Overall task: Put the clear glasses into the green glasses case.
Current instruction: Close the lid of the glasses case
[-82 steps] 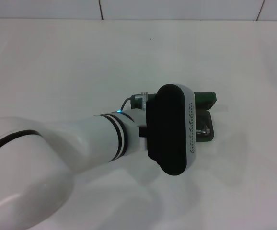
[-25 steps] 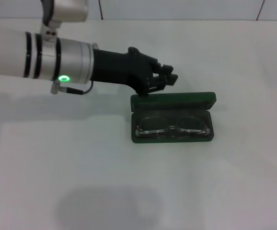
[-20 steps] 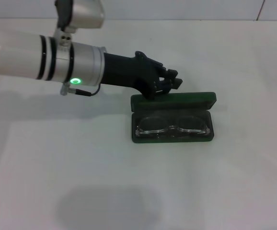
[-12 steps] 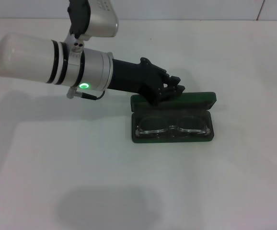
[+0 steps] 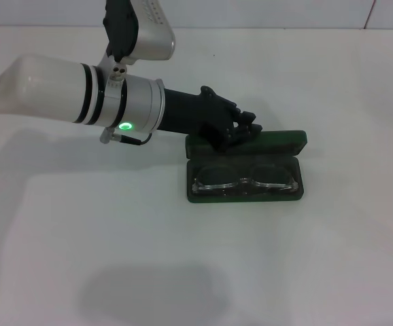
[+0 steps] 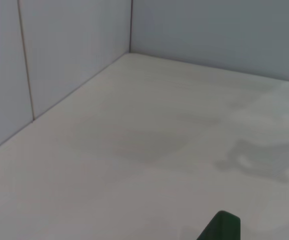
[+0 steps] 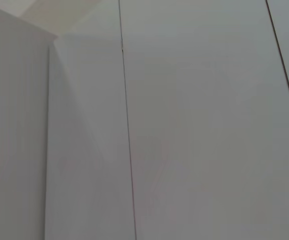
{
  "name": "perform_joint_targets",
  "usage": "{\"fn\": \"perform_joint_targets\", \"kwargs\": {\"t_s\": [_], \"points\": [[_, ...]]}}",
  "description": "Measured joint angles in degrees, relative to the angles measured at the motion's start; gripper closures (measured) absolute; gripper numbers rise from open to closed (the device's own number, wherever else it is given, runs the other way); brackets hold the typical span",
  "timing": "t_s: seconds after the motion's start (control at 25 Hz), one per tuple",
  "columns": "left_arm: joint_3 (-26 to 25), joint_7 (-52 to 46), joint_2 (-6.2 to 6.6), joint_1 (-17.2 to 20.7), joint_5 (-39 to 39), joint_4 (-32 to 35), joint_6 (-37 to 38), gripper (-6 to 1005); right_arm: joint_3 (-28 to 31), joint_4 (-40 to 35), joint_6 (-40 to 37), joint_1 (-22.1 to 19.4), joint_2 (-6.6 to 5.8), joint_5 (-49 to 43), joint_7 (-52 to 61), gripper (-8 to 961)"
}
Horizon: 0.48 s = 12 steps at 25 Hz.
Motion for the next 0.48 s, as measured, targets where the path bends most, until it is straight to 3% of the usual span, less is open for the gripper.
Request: {"fn": "perform_joint_targets", "kwargs": {"t_s": [0.48], "points": [[-0.1,0.3,0.1,0.1,-2.2,0.0,-0.1,843,0.3,0.0,0.2,0.0,0.0,0.0,0.0,947]]}}
